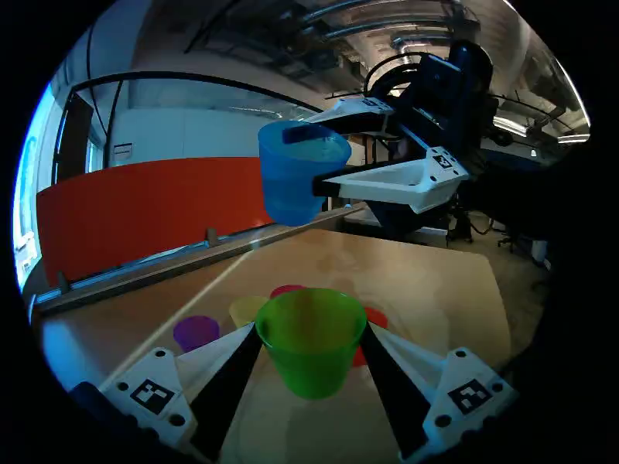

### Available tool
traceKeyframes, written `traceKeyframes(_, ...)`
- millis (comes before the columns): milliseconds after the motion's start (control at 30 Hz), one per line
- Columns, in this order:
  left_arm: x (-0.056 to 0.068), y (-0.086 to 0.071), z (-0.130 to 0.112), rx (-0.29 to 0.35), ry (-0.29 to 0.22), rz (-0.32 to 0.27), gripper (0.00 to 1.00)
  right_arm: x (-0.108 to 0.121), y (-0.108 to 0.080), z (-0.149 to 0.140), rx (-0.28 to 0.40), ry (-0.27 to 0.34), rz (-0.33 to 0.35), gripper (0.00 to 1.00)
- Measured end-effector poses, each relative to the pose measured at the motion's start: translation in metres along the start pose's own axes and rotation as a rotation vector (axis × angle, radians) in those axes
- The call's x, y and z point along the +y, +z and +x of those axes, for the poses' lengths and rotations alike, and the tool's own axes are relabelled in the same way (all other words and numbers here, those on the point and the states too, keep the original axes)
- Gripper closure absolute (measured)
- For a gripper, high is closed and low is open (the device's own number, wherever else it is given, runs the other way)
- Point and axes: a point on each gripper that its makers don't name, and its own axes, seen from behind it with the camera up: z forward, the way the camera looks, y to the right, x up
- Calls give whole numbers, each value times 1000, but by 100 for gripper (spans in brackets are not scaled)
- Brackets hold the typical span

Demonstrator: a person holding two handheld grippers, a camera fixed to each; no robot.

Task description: Pour water

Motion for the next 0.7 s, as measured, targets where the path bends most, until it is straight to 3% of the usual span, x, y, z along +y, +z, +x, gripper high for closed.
traceKeyframes(700, -4, -3, 8, 21, 6, 2, 13, -4, 10, 4, -3, -99, 7, 9)
